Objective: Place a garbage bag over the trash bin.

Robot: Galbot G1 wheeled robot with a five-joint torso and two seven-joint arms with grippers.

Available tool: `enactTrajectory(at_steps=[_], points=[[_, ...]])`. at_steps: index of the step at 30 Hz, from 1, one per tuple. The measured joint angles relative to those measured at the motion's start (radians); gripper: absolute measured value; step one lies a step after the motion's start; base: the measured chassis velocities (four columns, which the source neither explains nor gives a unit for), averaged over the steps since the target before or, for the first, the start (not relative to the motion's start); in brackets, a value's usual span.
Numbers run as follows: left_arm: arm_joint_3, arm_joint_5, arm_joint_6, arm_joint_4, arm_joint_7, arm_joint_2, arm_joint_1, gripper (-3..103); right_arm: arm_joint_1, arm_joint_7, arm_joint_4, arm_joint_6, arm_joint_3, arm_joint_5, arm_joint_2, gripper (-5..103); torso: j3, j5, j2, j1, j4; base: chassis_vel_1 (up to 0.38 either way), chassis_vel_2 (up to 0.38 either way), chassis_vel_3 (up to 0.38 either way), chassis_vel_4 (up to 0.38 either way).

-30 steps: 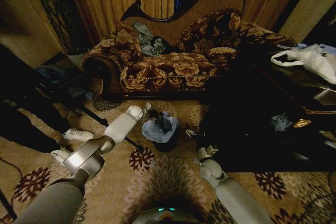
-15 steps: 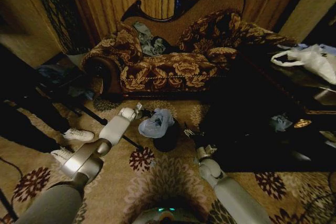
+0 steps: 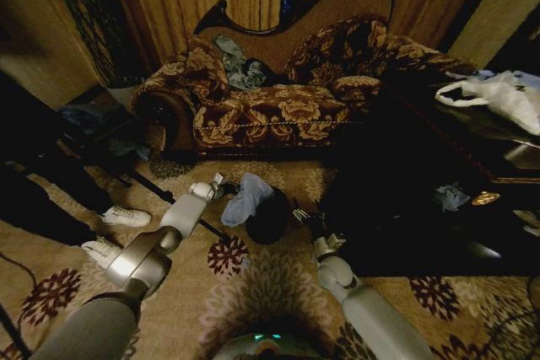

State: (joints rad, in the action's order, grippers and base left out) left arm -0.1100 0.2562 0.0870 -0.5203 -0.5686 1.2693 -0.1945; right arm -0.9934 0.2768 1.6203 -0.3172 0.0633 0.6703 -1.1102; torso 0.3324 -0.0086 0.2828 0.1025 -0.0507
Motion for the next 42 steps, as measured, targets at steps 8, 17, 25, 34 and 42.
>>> enactTrajectory(at_steps=[8, 17, 25, 34, 42], points=[[0.005, 0.001, 0.002, -0.045, 0.001, 0.002, -0.016, 0, -0.001, 0.17, 0.149, 0.072, 0.031, 0.051, -0.022, 100, 0.0, 0.0, 0.0, 0.0, -0.0003, 0.0, 0.0, 0.0, 0.0], [0.026, -0.019, 0.005, -0.082, 0.005, 0.007, -0.04, 0, 0.124, 0.604, 0.231, 0.235, 0.237, 0.164, -0.129, 100, 0.0, -0.0002, 0.0, 0.0, 0.0, 0.0, 0.0, 0.0, 0.0], [0.065, -0.04, 0.005, -0.099, 0.01, 0.012, -0.06, 0, 0.247, 0.661, 0.068, 0.258, 0.379, 0.076, -0.236, 100, 0.0, -0.0003, 0.0, 0.0, -0.0002, 0.0, 0.0, 0.0, 0.0], [0.097, -0.058, 0.005, -0.139, 0.016, 0.009, -0.098, 0, 0.409, 0.776, -0.124, 0.315, 0.451, 0.115, -0.421, 100, 0.0, -0.0005, 0.0, 0.0, 0.0, 0.0, 0.0, 0.0, 0.0], [0.103, -0.056, 0.0, -0.157, 0.023, 0.01, -0.12, 0, 0.446, 0.783, -0.291, 0.332, 0.438, 0.054, -0.501, 100, 0.0, 0.0, 0.0, 0.0, -0.0002, 0.0, 0.0, 0.0, 0.0]])
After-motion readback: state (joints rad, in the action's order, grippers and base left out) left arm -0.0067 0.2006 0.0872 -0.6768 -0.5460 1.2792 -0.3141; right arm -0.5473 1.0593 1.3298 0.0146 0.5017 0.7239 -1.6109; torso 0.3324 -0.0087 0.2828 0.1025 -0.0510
